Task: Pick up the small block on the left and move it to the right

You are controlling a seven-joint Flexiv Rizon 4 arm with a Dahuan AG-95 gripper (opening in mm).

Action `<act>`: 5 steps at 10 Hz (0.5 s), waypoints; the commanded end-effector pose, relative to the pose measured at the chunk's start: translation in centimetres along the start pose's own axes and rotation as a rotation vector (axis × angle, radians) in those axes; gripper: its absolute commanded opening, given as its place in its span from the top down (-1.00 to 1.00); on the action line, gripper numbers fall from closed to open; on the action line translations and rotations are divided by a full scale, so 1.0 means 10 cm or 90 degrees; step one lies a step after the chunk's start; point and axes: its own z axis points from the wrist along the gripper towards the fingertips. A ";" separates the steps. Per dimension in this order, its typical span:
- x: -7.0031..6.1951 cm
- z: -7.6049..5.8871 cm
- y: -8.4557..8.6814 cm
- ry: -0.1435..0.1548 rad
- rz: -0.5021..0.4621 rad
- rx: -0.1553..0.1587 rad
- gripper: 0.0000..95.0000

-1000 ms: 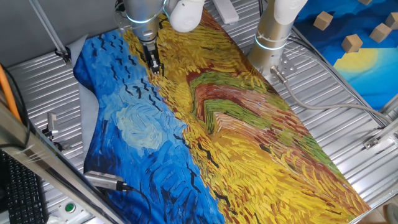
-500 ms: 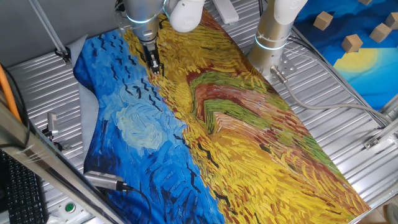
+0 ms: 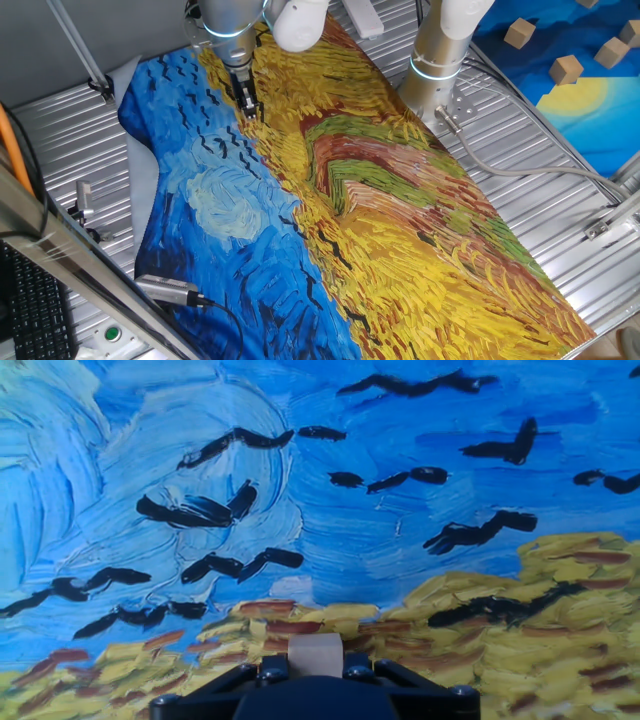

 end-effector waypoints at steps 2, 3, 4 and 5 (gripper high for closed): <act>0.13 -0.97 0.02 0.060 0.007 -0.002 1.00; 0.13 -0.97 0.02 0.061 0.007 -0.002 1.00; 0.13 -0.96 0.02 0.063 0.008 -0.002 1.00; 0.13 -0.96 0.02 0.063 0.008 -0.002 1.00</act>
